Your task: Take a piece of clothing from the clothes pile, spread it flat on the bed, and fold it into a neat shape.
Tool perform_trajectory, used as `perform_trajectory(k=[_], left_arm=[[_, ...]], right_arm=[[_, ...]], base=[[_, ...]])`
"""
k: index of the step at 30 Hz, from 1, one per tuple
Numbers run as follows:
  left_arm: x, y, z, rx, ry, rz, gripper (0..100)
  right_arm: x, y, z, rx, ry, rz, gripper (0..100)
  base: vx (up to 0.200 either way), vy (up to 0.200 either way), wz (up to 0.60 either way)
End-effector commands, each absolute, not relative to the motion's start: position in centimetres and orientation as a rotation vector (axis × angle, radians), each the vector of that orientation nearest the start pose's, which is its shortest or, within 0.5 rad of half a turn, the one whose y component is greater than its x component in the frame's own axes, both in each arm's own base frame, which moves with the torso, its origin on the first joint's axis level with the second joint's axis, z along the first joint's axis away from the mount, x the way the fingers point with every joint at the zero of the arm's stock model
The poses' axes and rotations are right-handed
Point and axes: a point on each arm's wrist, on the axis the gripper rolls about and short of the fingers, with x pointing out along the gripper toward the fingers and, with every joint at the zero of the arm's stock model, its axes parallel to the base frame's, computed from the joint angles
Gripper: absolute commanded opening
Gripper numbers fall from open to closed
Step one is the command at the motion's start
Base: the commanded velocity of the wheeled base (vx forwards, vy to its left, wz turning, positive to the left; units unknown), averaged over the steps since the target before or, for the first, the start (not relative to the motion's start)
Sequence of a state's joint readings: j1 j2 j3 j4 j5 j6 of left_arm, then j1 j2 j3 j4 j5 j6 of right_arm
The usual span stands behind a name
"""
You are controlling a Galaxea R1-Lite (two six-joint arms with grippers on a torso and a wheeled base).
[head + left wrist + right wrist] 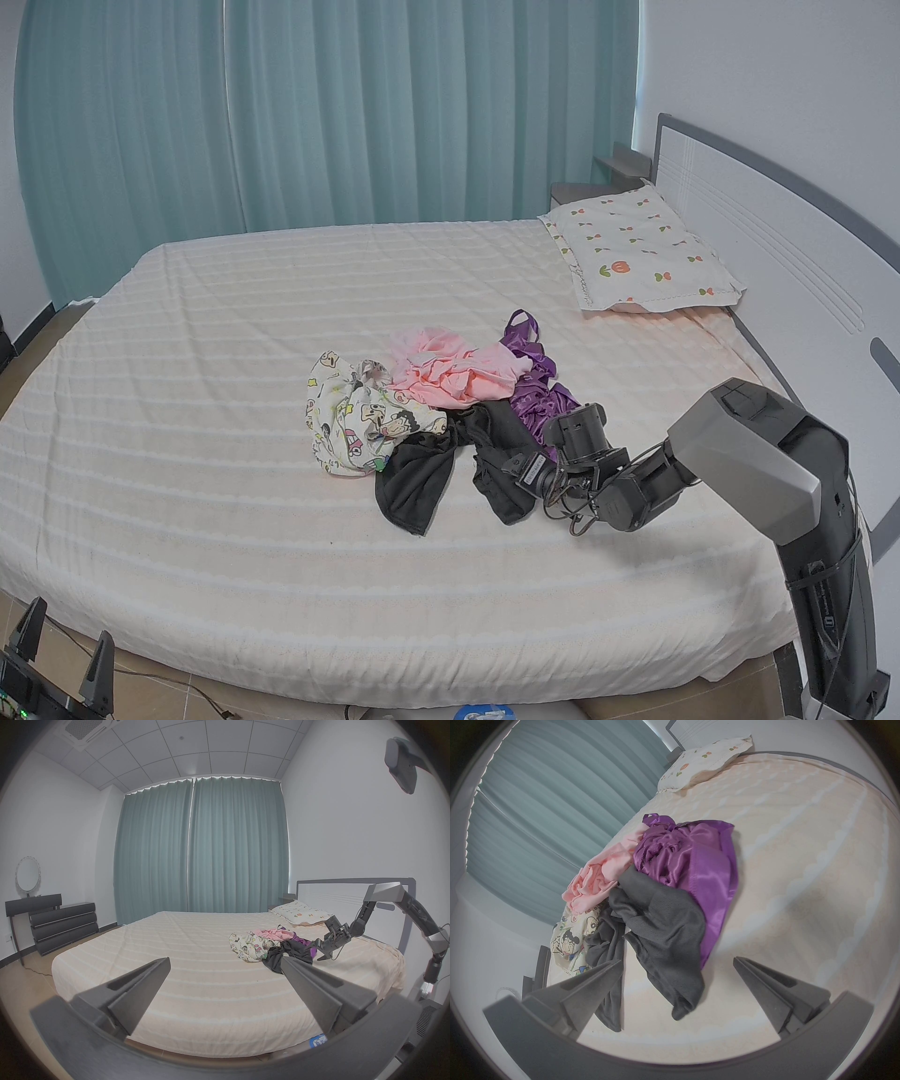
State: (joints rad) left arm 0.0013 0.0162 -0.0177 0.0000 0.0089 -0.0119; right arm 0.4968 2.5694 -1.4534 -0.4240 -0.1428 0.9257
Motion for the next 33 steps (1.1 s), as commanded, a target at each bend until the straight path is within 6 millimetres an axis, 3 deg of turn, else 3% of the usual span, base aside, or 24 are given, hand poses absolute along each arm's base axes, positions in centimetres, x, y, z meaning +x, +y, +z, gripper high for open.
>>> perform_trajectory(k=[1,12,13,21,33], left_arm=[[-2.3,0.0,7.6,-0.012,0.005,0.011,100],[-2.3,0.0,7.6,-0.012,0.001,0.012,100],[-2.3,0.0,7.6,-0.012,0.001,0.012,100],[-2.3,0.0,7.6,-0.014,0.001,0.011,100],[-2.3,0.0,7.6,-0.005,0.0,0.011,100]], right_arm=[[42.9,24.1,-4.3,0.652,0.742,-0.016,100],[43.3,24.4,-4.8,0.653,0.718,-0.03,100],[43.2,24.6,-4.6,0.656,0.717,-0.027,0],[42.4,24.1,-4.1,0.648,0.738,-0.032,0],[36.7,20.3,0.3,0.664,0.886,0.035,0]], base=[[0.0,0.0,0.0],[0.0,0.0,0.0],[0.0,0.0,0.0],[0.0,0.0,0.0],[0.0,0.0,0.0]])
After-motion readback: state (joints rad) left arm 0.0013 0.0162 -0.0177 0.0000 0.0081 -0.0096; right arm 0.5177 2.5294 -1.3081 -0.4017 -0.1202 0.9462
